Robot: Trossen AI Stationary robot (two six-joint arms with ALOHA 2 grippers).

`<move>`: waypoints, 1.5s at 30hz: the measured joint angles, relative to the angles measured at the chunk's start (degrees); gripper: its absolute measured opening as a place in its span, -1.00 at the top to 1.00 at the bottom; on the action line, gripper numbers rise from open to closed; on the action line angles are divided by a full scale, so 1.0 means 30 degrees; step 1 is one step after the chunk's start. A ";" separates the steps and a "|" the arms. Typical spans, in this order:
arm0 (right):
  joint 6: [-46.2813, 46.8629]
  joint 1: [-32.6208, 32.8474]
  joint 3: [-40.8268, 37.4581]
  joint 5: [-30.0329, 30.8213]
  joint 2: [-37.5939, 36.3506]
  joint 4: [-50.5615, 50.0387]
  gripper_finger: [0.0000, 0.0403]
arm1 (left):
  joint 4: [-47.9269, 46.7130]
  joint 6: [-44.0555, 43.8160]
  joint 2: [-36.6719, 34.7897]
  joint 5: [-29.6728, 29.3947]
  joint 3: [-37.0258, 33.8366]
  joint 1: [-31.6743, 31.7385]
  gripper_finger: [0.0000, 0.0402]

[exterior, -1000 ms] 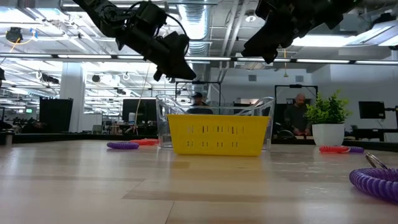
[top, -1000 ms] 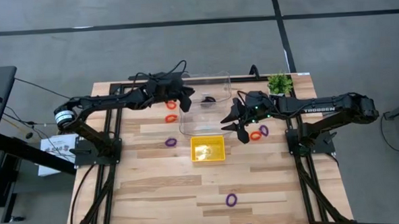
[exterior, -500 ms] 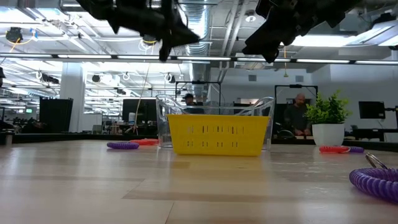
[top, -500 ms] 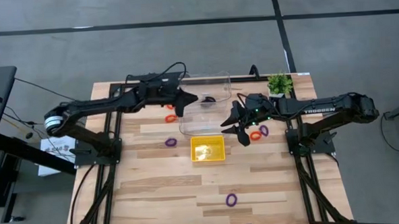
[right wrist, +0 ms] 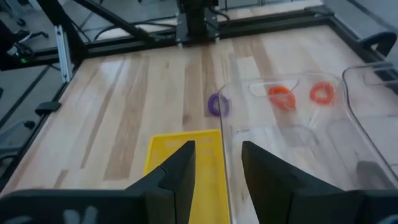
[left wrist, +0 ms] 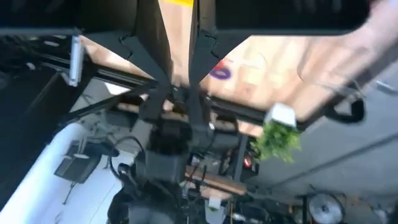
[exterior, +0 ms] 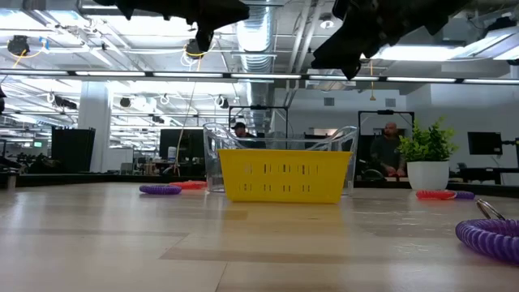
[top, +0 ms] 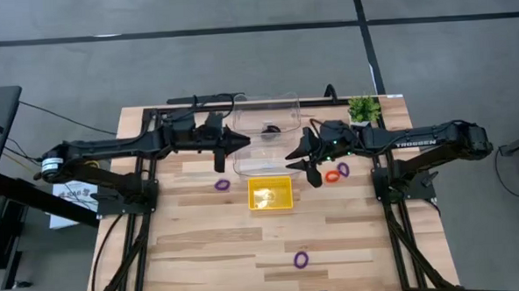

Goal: Sort spring keychains
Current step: Put the bottom purple spring keychain into the yellow bin

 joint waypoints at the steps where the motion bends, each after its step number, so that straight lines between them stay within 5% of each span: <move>1: -0.0008 0.0000 0.0000 0.0000 0.0000 0.0157 0.39 | -0.0029 -0.0260 0.0014 0.0099 -0.0155 -0.0102 0.73; 13: 0.1795 0.0270 0.0000 -0.0248 0.0000 -0.0164 0.40 | 0.0085 -0.0776 0.0028 0.0276 -0.0433 -0.0745 0.73; 20: 0.2187 0.0512 0.0000 -0.0667 -0.0189 -0.4058 0.43 | 0.0085 -0.0788 0.0028 0.0329 -0.0433 -0.1053 0.73; 30: 0.0653 0.4678 0.0000 -0.1754 -0.0153 -0.8935 0.51 | 0.0081 -0.0783 0.0028 0.0710 -0.0433 -0.0955 0.73; 36: -0.2371 0.6981 -0.0028 -0.1738 -0.0011 -0.8927 0.53 | 0.0078 -0.0610 0.0028 0.0705 -0.0433 -0.0833 0.73; 45: -0.2406 0.7639 -0.2652 -0.1676 0.0015 -0.5777 0.53 | -0.0081 -0.0063 0.0028 0.0998 -0.0440 -0.0756 0.73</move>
